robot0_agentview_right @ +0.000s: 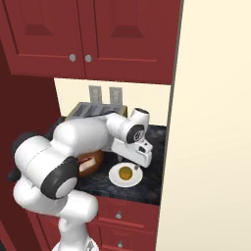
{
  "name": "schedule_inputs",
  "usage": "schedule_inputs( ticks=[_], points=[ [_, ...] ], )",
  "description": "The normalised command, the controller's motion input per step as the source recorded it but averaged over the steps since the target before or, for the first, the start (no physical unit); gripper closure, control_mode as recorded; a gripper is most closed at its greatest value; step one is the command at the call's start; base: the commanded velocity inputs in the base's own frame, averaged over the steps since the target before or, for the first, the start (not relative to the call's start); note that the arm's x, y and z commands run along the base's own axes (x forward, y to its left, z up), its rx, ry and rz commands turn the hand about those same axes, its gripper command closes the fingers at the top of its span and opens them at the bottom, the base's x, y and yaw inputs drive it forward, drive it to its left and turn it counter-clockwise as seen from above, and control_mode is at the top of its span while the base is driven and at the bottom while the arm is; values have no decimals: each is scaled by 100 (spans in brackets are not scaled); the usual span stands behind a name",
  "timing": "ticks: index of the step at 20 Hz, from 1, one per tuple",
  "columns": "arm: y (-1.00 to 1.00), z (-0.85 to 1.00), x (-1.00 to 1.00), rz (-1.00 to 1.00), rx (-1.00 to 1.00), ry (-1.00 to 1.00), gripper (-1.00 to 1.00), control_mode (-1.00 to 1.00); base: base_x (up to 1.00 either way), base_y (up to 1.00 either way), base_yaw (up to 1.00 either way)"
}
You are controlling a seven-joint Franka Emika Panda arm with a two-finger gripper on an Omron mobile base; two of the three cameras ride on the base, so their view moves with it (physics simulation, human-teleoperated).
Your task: Remove the orange from the bowl and place it on the small plate. Then place the bowl with only the steak in the microwave, close the door, and press the start button to microwave the steak.
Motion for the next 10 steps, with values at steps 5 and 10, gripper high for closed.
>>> schedule_inputs(
  ticks=[5, 10],
  points=[
    [33, 64, -32, -2, -9, -15, -100, -100, 0, 0, 0],
    [97, 51, -57, 0, -31, -13, -100, -100, 0, 0, 0]
  ],
)
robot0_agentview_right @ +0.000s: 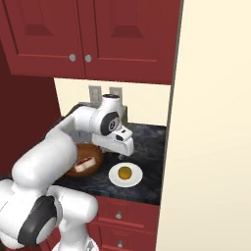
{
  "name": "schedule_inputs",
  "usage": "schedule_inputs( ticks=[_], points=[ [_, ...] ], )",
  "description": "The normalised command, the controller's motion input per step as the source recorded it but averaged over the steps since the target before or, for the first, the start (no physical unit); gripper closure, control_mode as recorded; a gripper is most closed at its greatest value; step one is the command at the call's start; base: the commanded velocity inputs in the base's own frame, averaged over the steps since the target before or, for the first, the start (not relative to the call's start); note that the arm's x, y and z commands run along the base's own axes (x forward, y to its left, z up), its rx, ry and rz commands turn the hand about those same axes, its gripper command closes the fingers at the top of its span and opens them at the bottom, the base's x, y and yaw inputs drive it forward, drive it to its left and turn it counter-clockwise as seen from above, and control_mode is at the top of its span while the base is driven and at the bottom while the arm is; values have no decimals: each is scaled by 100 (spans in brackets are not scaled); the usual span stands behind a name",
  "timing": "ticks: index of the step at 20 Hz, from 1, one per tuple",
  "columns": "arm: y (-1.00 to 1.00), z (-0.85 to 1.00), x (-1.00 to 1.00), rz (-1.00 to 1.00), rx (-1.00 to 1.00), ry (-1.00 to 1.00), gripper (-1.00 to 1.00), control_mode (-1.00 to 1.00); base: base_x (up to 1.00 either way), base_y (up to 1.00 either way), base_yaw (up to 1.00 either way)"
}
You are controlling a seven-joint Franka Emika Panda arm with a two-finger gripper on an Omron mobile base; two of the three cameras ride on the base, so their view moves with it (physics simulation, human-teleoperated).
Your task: Remove the orange from the bowl and place it on the small plate. Then place the bowl with only the steak in the microwave, close the door, and press the start button to microwave the steak.
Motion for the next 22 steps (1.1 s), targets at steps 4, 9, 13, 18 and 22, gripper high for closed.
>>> schedule_inputs(
  ticks=[4, 9, 13, 18, 22],
  points=[
    [100, 26, -21, 7, -29, 1, -100, -100, 0, 0, 0],
    [100, 10, -3, 12, -19, 19, -100, -100, 0, 0, 0],
    [100, 7, 0, 19, -4, 31, -100, -100, 0, 0, 0],
    [100, 0, 0, 19, -4, 23, -100, -100, 0, 0, 0],
    [71, -3, 0, 14, -9, -6, -100, -100, 0, 0, 0]
  ],
)
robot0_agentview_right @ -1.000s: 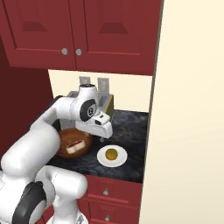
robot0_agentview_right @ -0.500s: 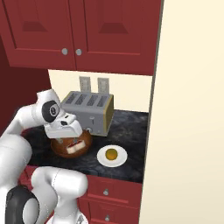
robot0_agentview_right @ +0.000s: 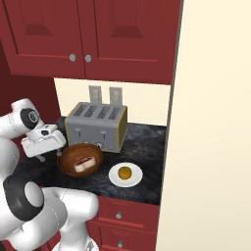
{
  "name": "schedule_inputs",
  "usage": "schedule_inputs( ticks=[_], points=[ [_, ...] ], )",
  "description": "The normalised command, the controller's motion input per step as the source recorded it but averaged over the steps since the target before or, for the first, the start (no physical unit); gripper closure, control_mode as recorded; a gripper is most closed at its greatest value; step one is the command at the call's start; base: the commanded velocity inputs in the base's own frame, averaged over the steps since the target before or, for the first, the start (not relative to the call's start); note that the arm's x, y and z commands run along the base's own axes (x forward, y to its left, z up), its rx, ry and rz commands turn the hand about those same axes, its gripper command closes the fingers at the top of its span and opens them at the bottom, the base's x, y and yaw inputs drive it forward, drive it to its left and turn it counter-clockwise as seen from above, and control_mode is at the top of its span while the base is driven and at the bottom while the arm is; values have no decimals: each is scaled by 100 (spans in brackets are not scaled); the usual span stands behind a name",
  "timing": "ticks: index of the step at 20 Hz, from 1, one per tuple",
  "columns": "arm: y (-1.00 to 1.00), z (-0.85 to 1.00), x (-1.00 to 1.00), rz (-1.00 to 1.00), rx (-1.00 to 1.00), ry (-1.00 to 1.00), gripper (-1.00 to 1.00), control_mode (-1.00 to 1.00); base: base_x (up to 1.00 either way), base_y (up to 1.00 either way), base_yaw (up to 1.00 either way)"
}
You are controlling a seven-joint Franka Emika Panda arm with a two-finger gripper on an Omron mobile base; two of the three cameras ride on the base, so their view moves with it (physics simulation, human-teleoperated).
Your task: Remove the orange from the bowl and place it on the small plate. Then place the bowl with only the steak in the microwave, close the door, and press the start button to microwave the steak.
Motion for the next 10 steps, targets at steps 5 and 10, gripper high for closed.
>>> schedule_inputs(
  ticks=[5, 10],
  points=[
    [26, -30, 14, 7, -1, -15, -100, -100, 0, 0, 0],
    [1, -34, 46, 3, 0, -5, -100, -100, 0, 0, 0]
  ],
)
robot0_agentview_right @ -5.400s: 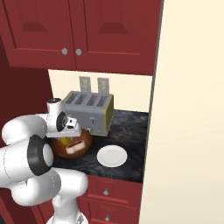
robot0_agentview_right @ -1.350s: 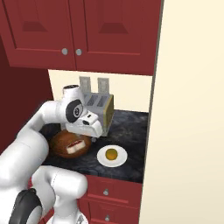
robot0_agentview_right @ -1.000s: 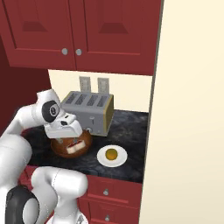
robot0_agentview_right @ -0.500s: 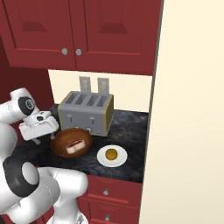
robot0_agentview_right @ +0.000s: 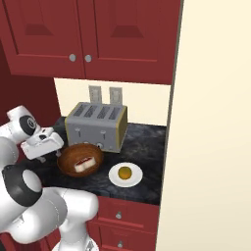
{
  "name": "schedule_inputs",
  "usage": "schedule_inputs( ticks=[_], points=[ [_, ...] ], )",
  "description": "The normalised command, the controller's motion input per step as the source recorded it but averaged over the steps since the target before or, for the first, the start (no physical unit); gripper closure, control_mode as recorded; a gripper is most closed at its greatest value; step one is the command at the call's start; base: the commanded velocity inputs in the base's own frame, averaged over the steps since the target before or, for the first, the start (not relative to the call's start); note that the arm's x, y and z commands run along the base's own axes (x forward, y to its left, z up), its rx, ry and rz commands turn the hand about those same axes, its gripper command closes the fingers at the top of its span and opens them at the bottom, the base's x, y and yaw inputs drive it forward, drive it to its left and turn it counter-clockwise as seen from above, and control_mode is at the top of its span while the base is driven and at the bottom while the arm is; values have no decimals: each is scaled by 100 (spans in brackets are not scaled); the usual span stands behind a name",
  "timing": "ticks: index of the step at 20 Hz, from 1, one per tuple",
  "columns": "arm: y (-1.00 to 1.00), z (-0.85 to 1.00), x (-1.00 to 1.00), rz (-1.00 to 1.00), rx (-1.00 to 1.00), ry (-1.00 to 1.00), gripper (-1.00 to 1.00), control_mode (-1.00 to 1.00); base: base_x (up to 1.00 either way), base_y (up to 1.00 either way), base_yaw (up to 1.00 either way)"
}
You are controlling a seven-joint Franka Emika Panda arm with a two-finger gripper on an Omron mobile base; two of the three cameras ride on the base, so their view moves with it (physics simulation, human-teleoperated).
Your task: Remove the orange from the bowl and place it on the small plate. Then place the bowl with only the steak in the microwave, close the door, and press the start button to microwave the steak.
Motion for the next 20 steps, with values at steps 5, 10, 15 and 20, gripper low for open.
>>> schedule_inputs(
  ticks=[5, 10, 15, 20],
  points=[
    [0, -34, 32, 1, 0, -10, -100, -100, 0, 0, 0],
    [0, -37, 10, 2, 0, -7, -100, -100, 0, 0, 0],
    [0, -33, 11, 1, 0, -4, -100, -100, 0, 0, 0],
    [-1, -11, 24, 0, 0, -3, -100, -100, 0, 0, 0]
  ],
)
